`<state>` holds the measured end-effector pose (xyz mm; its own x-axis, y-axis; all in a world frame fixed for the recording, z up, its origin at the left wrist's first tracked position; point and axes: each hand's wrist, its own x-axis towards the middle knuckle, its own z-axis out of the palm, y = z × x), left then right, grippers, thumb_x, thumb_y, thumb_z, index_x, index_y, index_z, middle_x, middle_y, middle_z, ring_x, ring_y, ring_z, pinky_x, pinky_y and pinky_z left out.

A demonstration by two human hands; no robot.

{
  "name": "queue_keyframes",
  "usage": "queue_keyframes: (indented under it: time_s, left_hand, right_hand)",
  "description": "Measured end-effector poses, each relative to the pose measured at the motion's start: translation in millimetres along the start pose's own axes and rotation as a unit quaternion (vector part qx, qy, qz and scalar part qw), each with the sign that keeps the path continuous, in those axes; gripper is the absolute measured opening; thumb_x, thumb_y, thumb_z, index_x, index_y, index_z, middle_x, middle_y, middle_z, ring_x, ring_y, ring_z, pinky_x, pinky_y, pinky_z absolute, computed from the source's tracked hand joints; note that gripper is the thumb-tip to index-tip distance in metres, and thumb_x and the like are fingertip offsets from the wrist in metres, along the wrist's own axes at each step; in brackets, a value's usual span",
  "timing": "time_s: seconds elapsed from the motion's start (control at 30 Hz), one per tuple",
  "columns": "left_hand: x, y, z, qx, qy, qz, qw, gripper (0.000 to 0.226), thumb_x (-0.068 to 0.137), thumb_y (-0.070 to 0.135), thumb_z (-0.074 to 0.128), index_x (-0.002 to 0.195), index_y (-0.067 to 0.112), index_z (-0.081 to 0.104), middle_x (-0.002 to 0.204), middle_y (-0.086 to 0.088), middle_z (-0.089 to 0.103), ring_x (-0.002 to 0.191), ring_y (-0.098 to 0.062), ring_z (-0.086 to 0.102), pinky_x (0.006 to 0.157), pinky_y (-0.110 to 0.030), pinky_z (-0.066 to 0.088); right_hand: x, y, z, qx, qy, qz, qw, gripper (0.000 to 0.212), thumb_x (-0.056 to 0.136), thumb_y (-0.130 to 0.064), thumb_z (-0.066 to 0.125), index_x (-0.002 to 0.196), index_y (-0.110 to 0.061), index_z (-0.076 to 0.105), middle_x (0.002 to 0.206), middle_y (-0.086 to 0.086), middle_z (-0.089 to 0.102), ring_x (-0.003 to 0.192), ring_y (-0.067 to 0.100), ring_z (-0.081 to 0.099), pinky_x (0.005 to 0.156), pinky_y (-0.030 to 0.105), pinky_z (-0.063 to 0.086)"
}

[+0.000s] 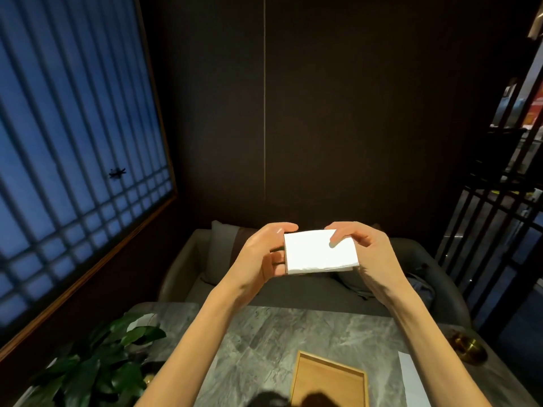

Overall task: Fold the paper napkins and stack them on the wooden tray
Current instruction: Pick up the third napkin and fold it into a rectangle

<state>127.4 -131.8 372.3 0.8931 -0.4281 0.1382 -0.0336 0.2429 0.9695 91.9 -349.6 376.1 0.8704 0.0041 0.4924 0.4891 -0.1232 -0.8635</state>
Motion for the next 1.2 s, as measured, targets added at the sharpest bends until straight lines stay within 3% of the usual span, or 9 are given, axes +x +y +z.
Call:
queue_keyframes:
  time_s: [0.07, 0.17, 0.27, 0.37, 0.57, 0.73, 0.87, 1.0, 1.2]
  left_hand:
    - [-2, -1, -1, 0.049, -0.007, 0.003, 0.999, 0.011, 0.099, 0.025, 0.062, 0.108, 0.021, 0.069, 0.107, 0.0, 0.076, 0.106, -0.02, 0.074, 0.082, -0.04, 0.065]
    - [-5, -4, 0, 0.093, 0.005, 0.031, 0.995, 0.019, 0.093, 0.024, 0.072, 0.11, 0.029, 0.07, 0.109, 0.008, 0.076, 0.106, -0.011, 0.074, 0.075, -0.026, 0.062]
    - [-3, -8, 1, 0.094, 0.049, 0.047, 0.993, 0.023, 0.094, 0.022, 0.07, 0.116, 0.024, 0.067, 0.118, -0.001, 0.074, 0.108, -0.016, 0.073, 0.082, -0.035, 0.064]
    - [-4, -11, 3, 0.097, 0.075, 0.06, 0.991, 0.022, 0.094, 0.018, 0.068, 0.114, 0.025, 0.066, 0.118, -0.002, 0.073, 0.106, -0.017, 0.073, 0.082, -0.036, 0.064]
    - [-10, -13, 9, 0.089, 0.033, 0.021, 0.995, 0.015, 0.096, 0.023, 0.067, 0.112, 0.023, 0.066, 0.102, 0.009, 0.077, 0.096, -0.008, 0.075, 0.069, -0.025, 0.063]
    - [-8, -9, 20, 0.192, 0.033, 0.039, 0.98, 0.012, 0.097, 0.038, 0.064, 0.096, 0.029, 0.073, 0.089, 0.016, 0.076, 0.082, 0.003, 0.073, 0.061, -0.009, 0.052]
    - [-5, -16, 24, 0.156, 0.117, 0.063, 0.979, 0.018, 0.097, 0.034, 0.065, 0.095, 0.021, 0.077, 0.088, 0.005, 0.077, 0.077, -0.003, 0.072, 0.056, -0.01, 0.049]
    - [-5, -24, 28, 0.19, 0.121, 0.033, 0.974, 0.025, 0.098, 0.041, 0.061, 0.087, 0.023, 0.073, 0.093, -0.003, 0.074, 0.087, -0.018, 0.07, 0.069, -0.022, 0.05]
    - [-3, -38, 30, 0.185, 0.131, 0.01, 0.974, 0.023, 0.096, 0.044, 0.062, 0.081, 0.031, 0.073, 0.088, 0.014, 0.076, 0.089, -0.005, 0.072, 0.059, -0.011, 0.052]
  right_hand:
    - [-1, -4, 3, -0.022, -0.002, -0.032, 0.999, 0.027, 0.081, -0.007, 0.06, 0.066, -0.025, 0.074, 0.101, 0.002, 0.072, 0.103, 0.022, 0.068, 0.073, 0.029, 0.055]
    - [0, -5, 4, -0.034, -0.01, -0.027, 0.999, 0.023, 0.081, -0.012, 0.061, 0.077, -0.028, 0.077, 0.103, -0.002, 0.073, 0.103, 0.017, 0.069, 0.076, 0.025, 0.057]
    - [-1, -2, 4, 0.043, -0.024, 0.07, 0.996, 0.027, 0.09, -0.032, 0.062, 0.116, -0.035, 0.07, 0.12, -0.009, 0.071, 0.112, 0.012, 0.069, 0.08, 0.028, 0.06]
    - [-5, 0, 7, 0.126, -0.027, 0.152, 0.98, 0.047, 0.076, -0.054, 0.075, 0.119, -0.038, 0.065, 0.124, -0.004, 0.07, 0.11, 0.015, 0.071, 0.079, 0.035, 0.062]
    - [-4, -4, 3, -0.025, -0.007, 0.107, 0.994, 0.045, 0.088, -0.02, 0.074, 0.125, -0.037, 0.055, 0.108, 0.0, 0.076, 0.1, 0.014, 0.074, 0.077, 0.03, 0.062]
    - [3, -13, 3, -0.137, -0.065, 0.079, 0.985, 0.047, 0.09, -0.025, 0.071, 0.128, -0.045, 0.052, 0.105, -0.005, 0.074, 0.096, 0.013, 0.073, 0.071, 0.024, 0.059]
    - [-5, -2, 7, -0.015, -0.039, 0.144, 0.989, 0.054, 0.087, -0.028, 0.075, 0.134, -0.037, 0.049, 0.108, 0.0, 0.078, 0.099, 0.015, 0.075, 0.08, 0.032, 0.062]
    - [-12, 9, 8, -0.084, -0.012, 0.147, 0.986, 0.052, 0.087, -0.027, 0.075, 0.131, -0.04, 0.049, 0.094, -0.004, 0.078, 0.092, 0.013, 0.074, 0.07, 0.022, 0.057]
    - [-19, 11, 8, -0.075, 0.051, 0.136, 0.987, 0.038, 0.09, -0.03, 0.071, 0.113, -0.053, 0.052, 0.096, -0.014, 0.078, 0.094, -0.003, 0.071, 0.062, 0.013, 0.055]
